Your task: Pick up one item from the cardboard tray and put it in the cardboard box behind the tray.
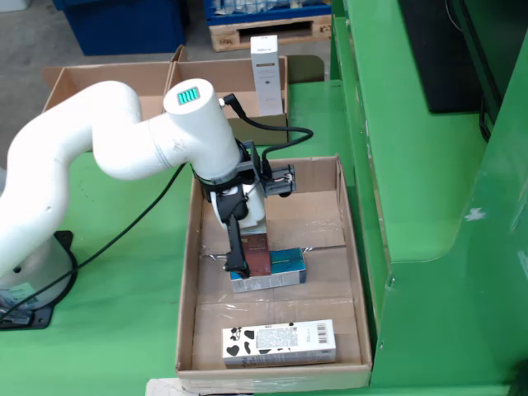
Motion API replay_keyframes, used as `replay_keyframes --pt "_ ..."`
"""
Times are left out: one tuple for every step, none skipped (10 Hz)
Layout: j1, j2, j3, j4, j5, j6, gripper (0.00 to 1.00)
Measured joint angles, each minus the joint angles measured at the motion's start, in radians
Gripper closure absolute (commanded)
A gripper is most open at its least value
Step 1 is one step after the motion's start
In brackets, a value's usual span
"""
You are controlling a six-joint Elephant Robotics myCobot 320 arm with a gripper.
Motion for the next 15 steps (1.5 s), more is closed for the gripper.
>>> replay_keyframes --pt "0.0 -0.04 0.041 -0.009 0.0 -0.001 0.0" --pt "-0.002 -0.057 0.095 0.0 0.0 -0.006 0.0" --pt "-0.002 -0.057 0.14 0.002 0.0 -0.006 0.0" --pt "-0.002 -0.057 0.166 0.002 0.0 -0.006 0.0" --pt "-0.002 -0.057 0.167 0.002 0.0 -0.006 0.0" --pt "-0.002 -0.057 0.167 0.002 0.0 -0.006 0.0" --pt "-0.002 -0.057 0.167 0.002 0.0 -0.006 0.0" --pt "-0.002 -0.057 0.167 0.002 0.0 -0.006 0.0" --pt "-0.002 -0.057 0.167 0.002 0.0 -0.006 0.0" --pt "-0.002 -0.057 0.167 0.002 0.0 -0.006 0.0" --pt "-0.002 -0.057 0.167 0.002 0.0 -0.006 0.0" --pt "-0.002 -0.057 0.167 0.002 0.0 -0.008 0.0" --pt "-0.002 -0.057 0.167 0.002 0.0 -0.008 0.0" --pt "-0.002 -0.057 0.167 0.002 0.0 -0.008 0.0" --pt "-0.002 -0.057 0.167 0.002 0.0 -0.008 0.1"
